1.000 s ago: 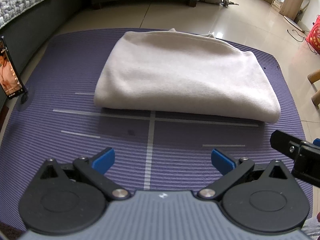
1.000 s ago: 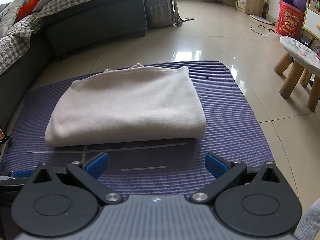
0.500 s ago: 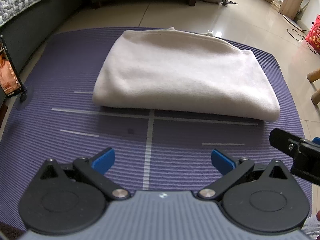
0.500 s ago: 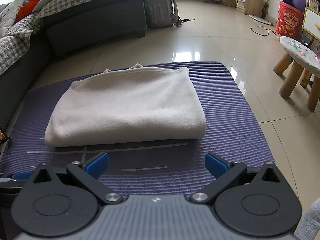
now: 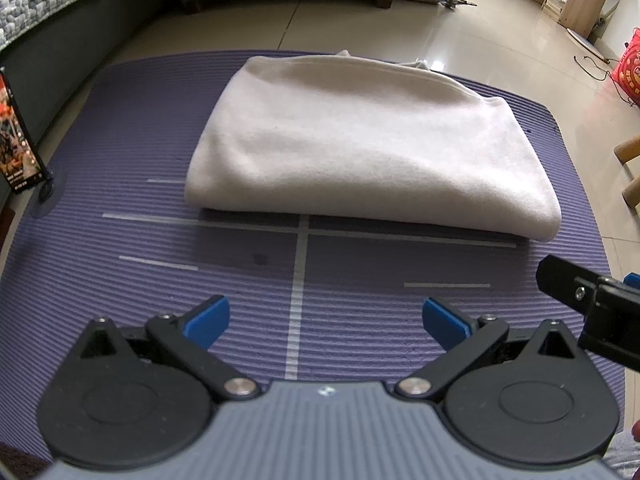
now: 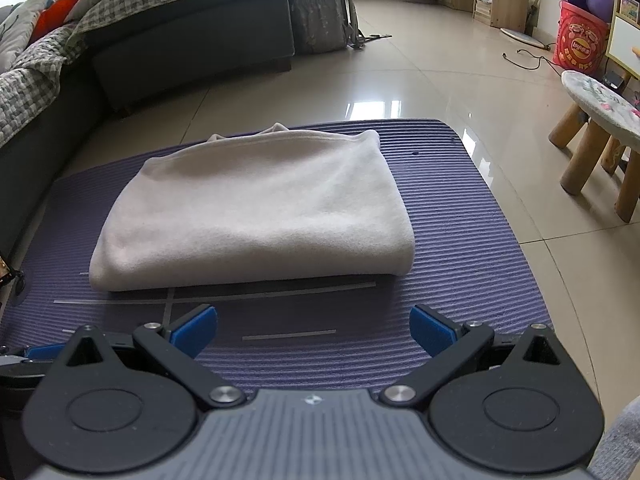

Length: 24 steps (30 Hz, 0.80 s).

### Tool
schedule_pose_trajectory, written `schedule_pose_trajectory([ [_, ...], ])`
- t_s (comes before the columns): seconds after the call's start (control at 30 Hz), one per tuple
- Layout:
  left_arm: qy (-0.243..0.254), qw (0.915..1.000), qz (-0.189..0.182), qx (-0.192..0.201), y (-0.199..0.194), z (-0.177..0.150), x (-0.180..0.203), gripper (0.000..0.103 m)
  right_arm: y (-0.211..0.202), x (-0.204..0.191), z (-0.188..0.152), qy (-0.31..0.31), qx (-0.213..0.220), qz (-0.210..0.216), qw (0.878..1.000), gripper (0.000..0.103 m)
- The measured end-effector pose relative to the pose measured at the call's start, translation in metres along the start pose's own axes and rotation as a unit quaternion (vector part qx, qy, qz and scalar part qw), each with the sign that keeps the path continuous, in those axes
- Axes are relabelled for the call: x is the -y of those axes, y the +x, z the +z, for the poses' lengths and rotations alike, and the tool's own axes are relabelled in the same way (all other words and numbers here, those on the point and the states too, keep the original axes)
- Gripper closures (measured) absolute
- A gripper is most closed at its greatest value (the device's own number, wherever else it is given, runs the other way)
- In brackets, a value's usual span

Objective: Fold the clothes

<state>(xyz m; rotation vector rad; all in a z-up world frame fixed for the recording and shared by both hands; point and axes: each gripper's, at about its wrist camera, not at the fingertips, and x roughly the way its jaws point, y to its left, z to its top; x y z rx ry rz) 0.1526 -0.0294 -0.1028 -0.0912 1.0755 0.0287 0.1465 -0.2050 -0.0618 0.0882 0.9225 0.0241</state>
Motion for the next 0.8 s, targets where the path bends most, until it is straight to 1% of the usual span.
schedule_pose_trajectory([
  [0.8,0.003,1.0000,0.004,-0.002,0.0010,0.0000,-0.0012,0.000,0.0031,-0.0005,-0.0006,0.000,-0.004,0.001,1.000,0.001],
])
